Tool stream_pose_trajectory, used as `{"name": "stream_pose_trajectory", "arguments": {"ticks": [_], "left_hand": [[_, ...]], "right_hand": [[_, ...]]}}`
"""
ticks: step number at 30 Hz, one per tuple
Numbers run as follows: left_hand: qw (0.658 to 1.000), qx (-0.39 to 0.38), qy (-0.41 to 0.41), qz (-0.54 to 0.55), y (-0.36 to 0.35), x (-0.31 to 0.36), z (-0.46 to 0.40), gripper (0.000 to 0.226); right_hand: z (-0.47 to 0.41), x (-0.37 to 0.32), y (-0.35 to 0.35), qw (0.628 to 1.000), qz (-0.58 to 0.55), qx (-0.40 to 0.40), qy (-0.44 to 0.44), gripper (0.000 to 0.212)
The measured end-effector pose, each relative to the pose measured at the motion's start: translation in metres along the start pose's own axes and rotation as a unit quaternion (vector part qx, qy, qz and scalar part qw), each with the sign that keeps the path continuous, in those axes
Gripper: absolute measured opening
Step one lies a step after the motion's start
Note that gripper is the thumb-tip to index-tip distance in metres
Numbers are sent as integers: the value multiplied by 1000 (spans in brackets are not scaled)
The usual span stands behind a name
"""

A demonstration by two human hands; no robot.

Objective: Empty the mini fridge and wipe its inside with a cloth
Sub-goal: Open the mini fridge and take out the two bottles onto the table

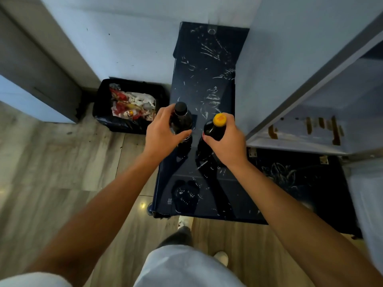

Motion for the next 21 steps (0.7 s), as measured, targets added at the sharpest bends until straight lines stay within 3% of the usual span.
{"name": "stream_pose_trajectory", "arguments": {"ticks": [14,21], "left_hand": [[999,-31,3,-7,-3,-13,16,73],[997,-55,-12,-46,-3,-13,11,74]], "right_hand": [[-10,4,-6,999,9,-12,46,51],[-14,5,-3,997,49,-24,49,60]]}}
Point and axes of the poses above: each hand's wrist, its own z-axis away from the middle knuckle, its own y-axis out of the back of the hand, x = y × z, the point moved 3 cm from there along -z, towards the middle knuckle, and after that the axes turned 14 degrees about z, right-handed, at the moved point
